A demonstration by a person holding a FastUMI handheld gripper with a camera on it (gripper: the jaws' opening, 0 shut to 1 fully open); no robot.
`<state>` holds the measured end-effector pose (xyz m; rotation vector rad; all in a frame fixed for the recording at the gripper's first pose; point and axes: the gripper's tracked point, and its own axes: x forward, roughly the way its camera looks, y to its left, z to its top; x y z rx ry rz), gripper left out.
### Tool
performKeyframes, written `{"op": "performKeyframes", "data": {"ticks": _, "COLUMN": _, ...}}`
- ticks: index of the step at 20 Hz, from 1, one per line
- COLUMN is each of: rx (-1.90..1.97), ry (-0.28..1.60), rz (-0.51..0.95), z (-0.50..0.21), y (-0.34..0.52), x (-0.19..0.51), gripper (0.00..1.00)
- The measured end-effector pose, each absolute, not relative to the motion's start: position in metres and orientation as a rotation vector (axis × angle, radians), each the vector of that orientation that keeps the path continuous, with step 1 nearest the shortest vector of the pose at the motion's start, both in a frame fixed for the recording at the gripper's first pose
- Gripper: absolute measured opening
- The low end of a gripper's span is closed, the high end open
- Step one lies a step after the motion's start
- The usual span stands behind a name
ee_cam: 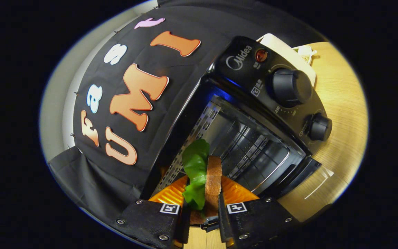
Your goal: Open the toaster oven, put the food inside, and close the toaster oven door.
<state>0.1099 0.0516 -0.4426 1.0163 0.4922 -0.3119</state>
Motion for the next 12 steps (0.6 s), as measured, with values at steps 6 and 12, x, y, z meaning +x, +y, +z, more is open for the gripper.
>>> {"op": "performKeyframes", "data": {"ticks": 6, "rx": 0.811, "ry": 0.497, "rz": -0.404, "z": -0.457, "y": 0.032, "x": 0.112, "gripper": 0.47}}
{"op": "performKeyframes", "data": {"ticks": 12, "rx": 0.358, "ry": 0.548, "rz": -0.413, "z": -0.444, "y": 0.013, "x": 0.102, "gripper": 0.73}}
